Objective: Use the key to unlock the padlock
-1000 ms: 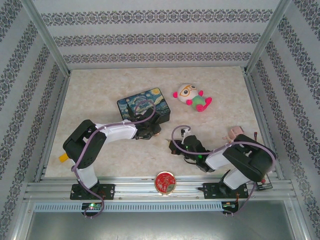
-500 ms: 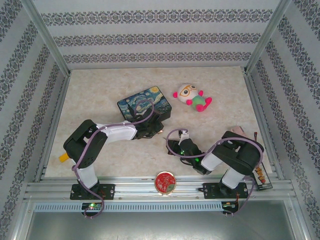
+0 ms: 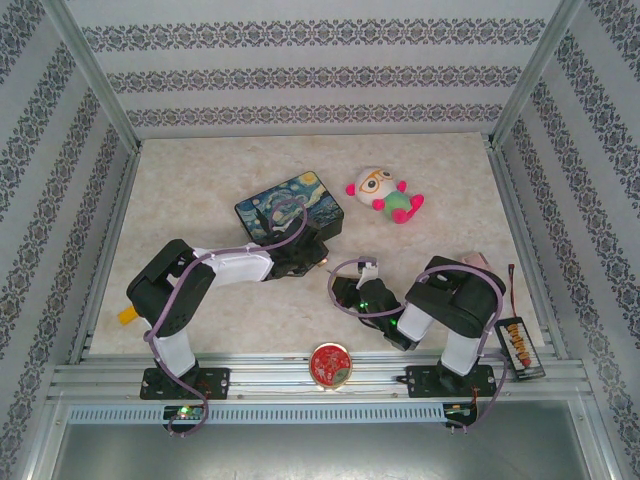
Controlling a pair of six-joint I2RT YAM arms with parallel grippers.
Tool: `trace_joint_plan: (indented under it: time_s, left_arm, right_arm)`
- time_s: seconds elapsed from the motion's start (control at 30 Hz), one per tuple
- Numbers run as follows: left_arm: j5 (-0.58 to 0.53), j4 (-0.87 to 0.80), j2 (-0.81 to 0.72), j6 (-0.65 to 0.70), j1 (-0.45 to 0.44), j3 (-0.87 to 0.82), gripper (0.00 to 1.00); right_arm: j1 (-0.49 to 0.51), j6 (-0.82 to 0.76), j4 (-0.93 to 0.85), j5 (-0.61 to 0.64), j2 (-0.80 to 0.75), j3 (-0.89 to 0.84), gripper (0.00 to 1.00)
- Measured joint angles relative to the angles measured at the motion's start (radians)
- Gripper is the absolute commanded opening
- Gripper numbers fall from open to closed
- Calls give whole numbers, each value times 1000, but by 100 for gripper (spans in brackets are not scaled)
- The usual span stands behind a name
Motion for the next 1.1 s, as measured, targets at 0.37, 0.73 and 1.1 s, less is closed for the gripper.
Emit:
trace_joint_plan:
  time_s: [0.37, 0.73, 1.1]
  left_arm:
    - [1, 11, 0, -5, 0, -3, 17]
    - [8, 23, 1, -16, 0, -5, 17]
    - [8, 35, 1, -18, 0, -9, 17]
  right_arm:
    - [-1, -5, 46, 9, 16, 21, 0]
    - [-3, -4, 62, 10, 46, 32, 0]
    - [-3, -3, 66, 46, 46, 19, 0]
